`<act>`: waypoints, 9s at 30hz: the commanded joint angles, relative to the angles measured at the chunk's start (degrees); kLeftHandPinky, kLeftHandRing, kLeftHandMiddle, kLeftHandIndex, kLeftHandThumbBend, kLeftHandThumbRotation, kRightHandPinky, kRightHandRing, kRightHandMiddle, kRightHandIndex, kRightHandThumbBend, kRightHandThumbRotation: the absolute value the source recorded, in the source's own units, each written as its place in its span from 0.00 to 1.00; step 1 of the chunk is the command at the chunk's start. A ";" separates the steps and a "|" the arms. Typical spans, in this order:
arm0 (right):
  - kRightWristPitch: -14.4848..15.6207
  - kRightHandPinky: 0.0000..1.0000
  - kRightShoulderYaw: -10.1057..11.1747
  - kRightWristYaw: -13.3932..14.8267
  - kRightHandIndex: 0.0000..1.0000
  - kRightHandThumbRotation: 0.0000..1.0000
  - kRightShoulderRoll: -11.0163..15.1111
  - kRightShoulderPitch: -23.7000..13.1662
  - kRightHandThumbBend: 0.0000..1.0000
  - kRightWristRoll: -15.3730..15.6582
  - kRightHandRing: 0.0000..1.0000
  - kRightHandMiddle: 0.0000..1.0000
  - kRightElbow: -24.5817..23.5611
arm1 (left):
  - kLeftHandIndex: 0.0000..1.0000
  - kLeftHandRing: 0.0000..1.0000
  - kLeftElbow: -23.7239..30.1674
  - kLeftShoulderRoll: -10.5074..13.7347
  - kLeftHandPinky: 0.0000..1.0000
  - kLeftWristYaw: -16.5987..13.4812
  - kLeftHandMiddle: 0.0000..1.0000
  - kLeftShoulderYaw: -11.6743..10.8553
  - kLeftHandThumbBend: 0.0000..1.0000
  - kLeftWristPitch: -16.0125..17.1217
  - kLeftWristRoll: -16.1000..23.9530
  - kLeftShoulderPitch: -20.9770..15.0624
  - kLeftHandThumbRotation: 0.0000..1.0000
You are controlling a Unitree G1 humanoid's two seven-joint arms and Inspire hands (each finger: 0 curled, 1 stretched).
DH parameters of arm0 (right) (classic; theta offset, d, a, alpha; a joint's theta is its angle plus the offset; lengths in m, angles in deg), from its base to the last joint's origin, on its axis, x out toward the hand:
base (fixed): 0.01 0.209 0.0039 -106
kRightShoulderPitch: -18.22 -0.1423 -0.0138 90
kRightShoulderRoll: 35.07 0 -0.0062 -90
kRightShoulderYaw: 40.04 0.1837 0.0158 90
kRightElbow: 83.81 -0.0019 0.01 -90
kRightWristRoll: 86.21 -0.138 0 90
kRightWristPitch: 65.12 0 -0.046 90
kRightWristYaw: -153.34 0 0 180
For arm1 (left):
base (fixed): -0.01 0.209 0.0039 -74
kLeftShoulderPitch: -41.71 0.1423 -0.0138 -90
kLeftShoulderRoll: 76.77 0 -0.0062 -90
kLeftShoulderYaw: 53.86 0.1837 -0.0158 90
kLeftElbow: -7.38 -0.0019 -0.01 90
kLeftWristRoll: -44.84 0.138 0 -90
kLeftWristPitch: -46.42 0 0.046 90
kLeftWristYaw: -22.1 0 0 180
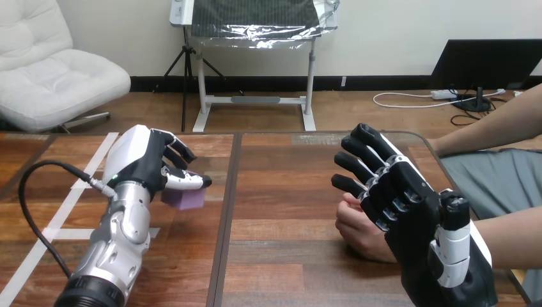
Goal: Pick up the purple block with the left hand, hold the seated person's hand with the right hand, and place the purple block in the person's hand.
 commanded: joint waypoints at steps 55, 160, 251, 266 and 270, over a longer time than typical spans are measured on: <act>-8.92 0.89 9.87 4.09 0.92 0.87 9.29 -16.28 0.99 18.16 0.93 0.93 15.41 | 0.48 0.47 22.69 1.20 0.44 3.45 0.50 -4.61 0.68 -3.36 -0.41 6.18 0.00; -12.91 0.90 -3.67 6.13 0.89 0.18 41.68 -38.51 1.00 54.64 0.88 0.89 51.39 | 0.44 0.39 51.02 0.09 0.36 6.82 0.45 -10.43 0.71 -8.03 0.15 16.94 0.00; -3.67 0.66 -17.07 8.43 0.86 0.35 33.84 -38.10 0.99 64.29 0.83 0.86 45.70 | 0.44 0.38 51.77 0.09 0.34 7.99 0.46 -10.64 0.70 -7.22 -1.67 16.66 0.00; -1.13 0.66 -18.31 7.48 0.84 0.28 33.09 -38.49 0.96 64.22 0.83 0.84 45.77 | 0.44 0.40 52.09 0.06 0.35 7.97 0.45 -10.83 0.69 -7.40 -1.83 16.69 0.00; -0.64 0.65 -18.64 7.07 0.84 0.27 33.22 -38.65 0.95 64.60 0.82 0.84 45.55 | 0.44 0.40 52.40 -0.04 0.35 8.05 0.45 -10.99 0.69 -7.41 -2.24 16.74 0.00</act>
